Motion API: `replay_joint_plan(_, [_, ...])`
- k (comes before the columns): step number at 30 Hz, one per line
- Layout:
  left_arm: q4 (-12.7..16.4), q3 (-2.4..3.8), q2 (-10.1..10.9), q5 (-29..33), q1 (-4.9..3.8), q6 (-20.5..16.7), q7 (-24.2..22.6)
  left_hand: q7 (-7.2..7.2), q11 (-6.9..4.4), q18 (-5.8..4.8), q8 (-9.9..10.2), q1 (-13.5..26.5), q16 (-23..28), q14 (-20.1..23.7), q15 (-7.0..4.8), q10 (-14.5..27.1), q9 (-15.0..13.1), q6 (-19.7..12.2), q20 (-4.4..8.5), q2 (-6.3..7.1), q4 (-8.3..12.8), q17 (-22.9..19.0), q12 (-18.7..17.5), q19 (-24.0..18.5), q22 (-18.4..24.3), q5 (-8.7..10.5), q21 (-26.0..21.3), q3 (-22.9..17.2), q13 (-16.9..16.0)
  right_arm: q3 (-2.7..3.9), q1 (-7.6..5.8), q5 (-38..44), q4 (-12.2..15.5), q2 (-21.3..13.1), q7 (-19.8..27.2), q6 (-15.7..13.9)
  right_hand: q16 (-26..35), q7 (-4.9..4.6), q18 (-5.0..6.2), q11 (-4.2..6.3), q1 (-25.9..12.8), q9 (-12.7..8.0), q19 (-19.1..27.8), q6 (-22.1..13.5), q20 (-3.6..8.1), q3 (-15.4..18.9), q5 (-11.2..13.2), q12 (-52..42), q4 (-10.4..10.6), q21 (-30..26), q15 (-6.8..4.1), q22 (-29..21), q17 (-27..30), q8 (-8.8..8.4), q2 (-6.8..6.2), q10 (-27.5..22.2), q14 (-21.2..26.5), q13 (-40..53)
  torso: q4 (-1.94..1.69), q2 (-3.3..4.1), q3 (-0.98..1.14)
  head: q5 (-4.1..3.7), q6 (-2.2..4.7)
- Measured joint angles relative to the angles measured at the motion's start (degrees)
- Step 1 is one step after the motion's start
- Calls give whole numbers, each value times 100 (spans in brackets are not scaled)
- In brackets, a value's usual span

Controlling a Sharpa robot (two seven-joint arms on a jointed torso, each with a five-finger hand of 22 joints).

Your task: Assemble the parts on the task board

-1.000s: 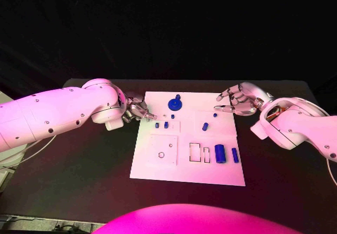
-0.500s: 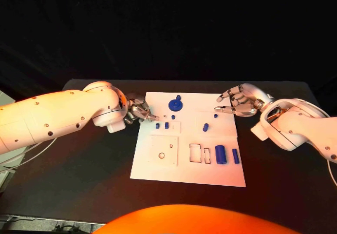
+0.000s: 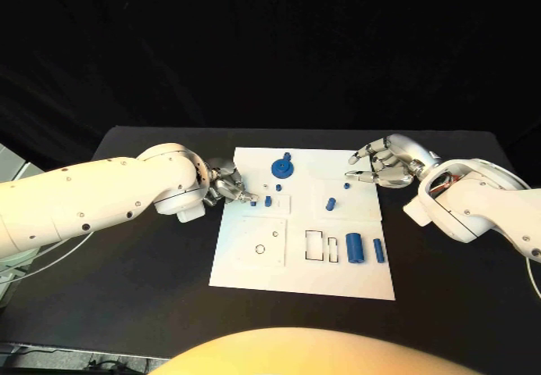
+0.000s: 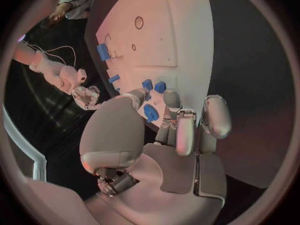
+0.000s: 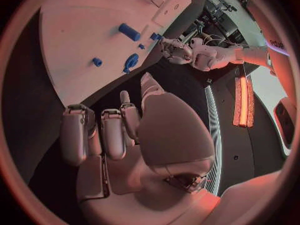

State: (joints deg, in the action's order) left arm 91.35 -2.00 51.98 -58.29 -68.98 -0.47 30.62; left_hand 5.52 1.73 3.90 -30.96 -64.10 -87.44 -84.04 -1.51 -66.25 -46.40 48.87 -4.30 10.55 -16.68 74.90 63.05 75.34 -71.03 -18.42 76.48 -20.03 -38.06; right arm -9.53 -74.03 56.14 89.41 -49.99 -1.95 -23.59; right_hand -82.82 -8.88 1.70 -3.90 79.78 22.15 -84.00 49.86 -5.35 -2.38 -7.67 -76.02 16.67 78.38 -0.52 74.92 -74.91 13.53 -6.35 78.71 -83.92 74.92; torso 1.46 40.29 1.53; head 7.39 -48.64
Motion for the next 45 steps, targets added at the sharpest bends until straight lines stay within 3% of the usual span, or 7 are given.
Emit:
replay_joint_plan(6, [20, -4, -12, -120, 80, -43, 15, -2, -20, 0, -52, 0, 0, 20, -22, -20, -14, 2, 0, 0, -6, 0, 0, 0, -5, 0, 0, 6, -1, 0, 1, 0, 0, 0, 0, 0, 0, 0, 0, 0, 0, 0, 0, 0, 0, 0, 0, 0, 0, 0, 0, 0, 0, 0, 0, 0, 0, 0, -1, 0, -2, -4, -1])
replay_joint_plan(17, [29, -2, -63, -295, 159, -171, 30, -41, -83, 0, -354, -93, 0, -1, -85, -41, -104, 42, 22, -44, 8, 0, 36, 22, -18, 0, 0, 19, -35, 0, 6, 0, 0, 0, 0, 0, 0, 0, 0, 0, 0, 0, 0, 0, 0, 0, 0, 0, 0, 0, 0, -1, 0, 0, 0, 0, 0, 0, 1, 1, 0, 3, 3])
replay_joint_plan(29, [64, -3, -92, -399, 194, -358, 32, -83, -123, 0, -467, -171, 0, 19, -105, -82, -130, 39, 61, -80, 8, 0, 64, 62, -38, 0, 0, 19, -59, 0, 7, 0, -1, -2, 0, 0, 0, 20, 0, 0, 0, -8, 0, -21, 0, 0, 0, 0, 0, 0, 0, -1, -4, 24, 0, 0, 0, 0, 4, 1, 3, 5, 8])
replay_joint_plan(39, [43, -3, -159, -424, 203, -422, 36, -148, -144, 0, -610, -424, 0, -2, -126, -61, -136, -27, 64, -208, 17, 5, 64, 65, -38, -20, 0, -92, -48, 0, 9, 0, -3, -3, 4, -2, 39, 21, 8, 0, 0, -8, 0, -20, 0, 0, 0, 18, 0, -92, 0, 3, -4, 23, 0, 0, 0, 0, 2, 1, 4, -3, 9])
replay_joint_plan(42, [38, -3, -166, -427, 203, -424, 40, -169, -144, 0, -668, -588, 0, 19, -146, -61, -126, -48, 104, -246, 25, 4, 64, 62, -38, -20, 0, -208, -35, 0, 9, 0, -7, -5, 11, -5, 394, 22, 208, -19, 0, -19, 162, -22, -18, 0, 0, 528, 0, -719, 0, 3, 245, 34, 0, -415, 0, -140, 3, 1, 3, -4, 10])
replay_joint_plan(44, [36, -3, -167, -428, 203, -422, 44, -166, -155, 0, -705, -676, 0, 10, -155, -50, -106, -88, 103, -266, 38, 4, 64, 62, -38, -20, 0, -287, -29, 0, 9, -3, -11, -5, 18, -8, 889, 13, 376, -23, 3, -24, 522, -72, -29, 0, 0, 1214, 0, -1576, 23, -109, 809, 61, -1, -909, 165, -647, 3, 2, 2, -8, 5])
replay_joint_plan(45, [36, -3, -167, -428, 203, -418, 47, -166, -164, 0, -730, -714, 0, -2, -167, -41, -101, -88, 103, -253, 37, 4, 64, 62, -37, -20, 0, -311, -29, 0, 9, -5, -15, -5, 24, -11, 1315, 21, 507, -34, 77, -28, 813, -85, -40, 0, 0, 1755, 0, -2300, 32, -462, 1257, 80, 14, -1236, 371, -1106, 3, 2, 2, -9, 5])
